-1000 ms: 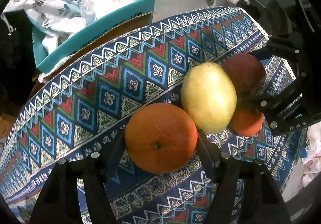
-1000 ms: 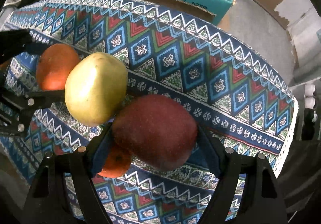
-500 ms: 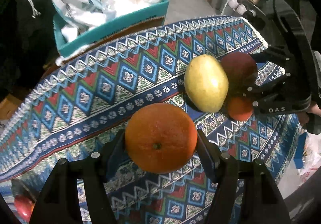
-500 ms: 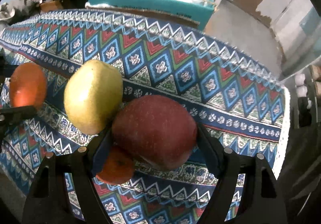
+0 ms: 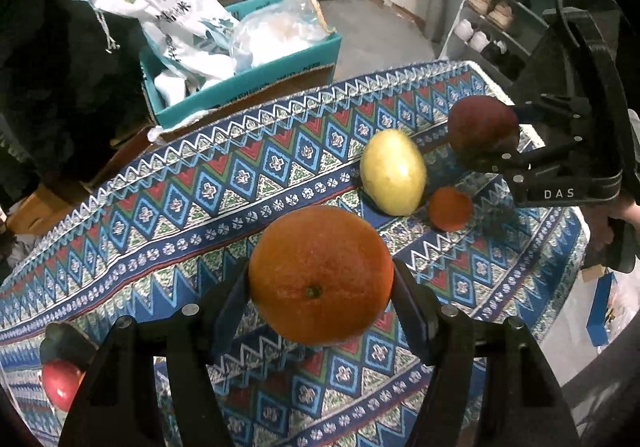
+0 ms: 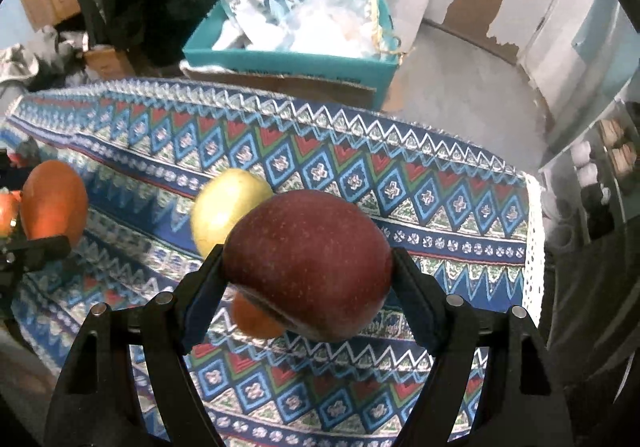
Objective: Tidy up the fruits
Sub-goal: 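Close the left gripper on the orange while the right gripper grasps the apple, then lift the orange and apple and carry both over the green bowl, then lower the orange and apple into the bowl and open both grippers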
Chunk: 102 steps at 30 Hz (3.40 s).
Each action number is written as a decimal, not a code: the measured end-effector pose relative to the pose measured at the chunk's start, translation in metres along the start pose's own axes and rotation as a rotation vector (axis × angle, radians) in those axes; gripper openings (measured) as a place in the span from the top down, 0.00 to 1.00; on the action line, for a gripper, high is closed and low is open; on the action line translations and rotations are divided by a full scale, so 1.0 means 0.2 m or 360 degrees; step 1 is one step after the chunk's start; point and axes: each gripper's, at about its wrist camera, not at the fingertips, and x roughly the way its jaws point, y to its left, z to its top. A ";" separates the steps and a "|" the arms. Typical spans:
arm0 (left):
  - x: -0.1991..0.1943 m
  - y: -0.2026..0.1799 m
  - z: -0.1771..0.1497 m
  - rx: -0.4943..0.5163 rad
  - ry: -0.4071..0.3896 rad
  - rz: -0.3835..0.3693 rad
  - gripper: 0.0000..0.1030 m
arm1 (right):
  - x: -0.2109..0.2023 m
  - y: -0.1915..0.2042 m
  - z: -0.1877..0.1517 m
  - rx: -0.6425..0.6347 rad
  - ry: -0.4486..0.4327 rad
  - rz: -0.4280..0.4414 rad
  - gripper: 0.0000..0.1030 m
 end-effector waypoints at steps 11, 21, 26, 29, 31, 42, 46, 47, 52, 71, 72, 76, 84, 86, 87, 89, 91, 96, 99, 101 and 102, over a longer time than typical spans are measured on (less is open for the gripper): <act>-0.23 0.00 -0.08 -0.0048 -0.0095 0.0007 0.32 | -0.26 0.07 0.02 0.0035 -0.0143 0.0030 0.23; -0.45 0.00 -0.14 -0.0079 -0.0196 0.0025 0.32 | -0.47 0.16 0.04 0.0050 -0.0280 0.0077 0.23; -0.55 0.02 -0.18 -0.0079 -0.0253 0.0059 0.32 | -0.57 0.21 0.04 0.0051 -0.0346 0.0109 0.23; -0.60 0.04 -0.20 -0.0108 -0.0280 0.0054 0.32 | -0.62 0.25 0.04 0.0040 -0.0377 0.0110 0.23; -0.63 0.06 -0.21 -0.0129 -0.0292 0.0055 0.32 | -0.64 0.26 0.04 0.0041 -0.0393 0.0123 0.23; -0.74 0.17 -0.32 -0.0206 -0.0331 0.0098 0.32 | -0.78 0.41 0.07 -0.0003 -0.0485 0.0219 0.23; -0.77 0.21 -0.36 -0.0235 -0.0335 0.0103 0.32 | -0.80 0.48 0.08 -0.0034 -0.0505 0.0256 0.23; -0.78 0.23 -0.37 -0.0247 -0.0340 0.0100 0.32 | -0.81 0.49 0.09 -0.0041 -0.0511 0.0266 0.23; -0.82 0.29 -0.42 -0.0312 -0.0355 0.0103 0.32 | -0.83 0.60 0.13 -0.0085 -0.0530 0.0328 0.23; -0.84 0.68 -0.63 -0.0557 -0.0318 0.0216 0.32 | -0.71 1.06 0.30 -0.0257 -0.0465 0.0537 0.23; -0.84 0.71 -0.64 -0.0571 -0.0315 0.0222 0.32 | -0.69 1.09 0.31 -0.0268 -0.0454 0.0545 0.23; -0.83 0.80 -0.70 -0.0650 -0.0299 0.0232 0.32 | -0.63 1.19 0.33 -0.0292 -0.0407 0.0592 0.23; -0.74 0.92 -0.84 -0.0756 -0.0213 0.0232 0.32 | -0.50 1.38 0.39 -0.0346 -0.0316 0.0646 0.23; -0.71 0.93 -0.88 -0.0769 -0.0184 0.0230 0.32 | -0.46 1.43 0.40 -0.0361 -0.0292 0.0655 0.23; -0.70 0.94 -0.90 -0.0773 -0.0180 0.0235 0.32 | -0.44 1.45 0.40 -0.0367 -0.0279 0.0659 0.23; -0.68 0.94 -0.94 -0.0773 -0.0162 0.0256 0.32 | -0.40 1.48 0.40 -0.0378 -0.0258 0.0666 0.23; -0.66 0.95 -0.96 -0.0782 -0.0145 0.0260 0.32 | -0.35 1.51 0.40 -0.0387 -0.0230 0.0676 0.23; -0.60 0.94 -1.02 -0.0812 -0.0079 0.0224 0.32 | -0.24 1.60 0.38 -0.0416 -0.0143 0.0684 0.23; -0.57 0.92 -1.04 -0.0803 -0.0048 0.0221 0.32 | -0.20 1.63 0.36 -0.0441 -0.0104 0.0688 0.23; -0.54 0.91 -1.05 -0.0805 -0.0027 0.0220 0.32 | -0.17 1.66 0.34 -0.0456 -0.0082 0.0690 0.23; -0.54 0.92 -1.05 -0.0807 -0.0018 0.0226 0.32 | -0.15 1.68 0.33 -0.0466 -0.0067 0.0692 0.23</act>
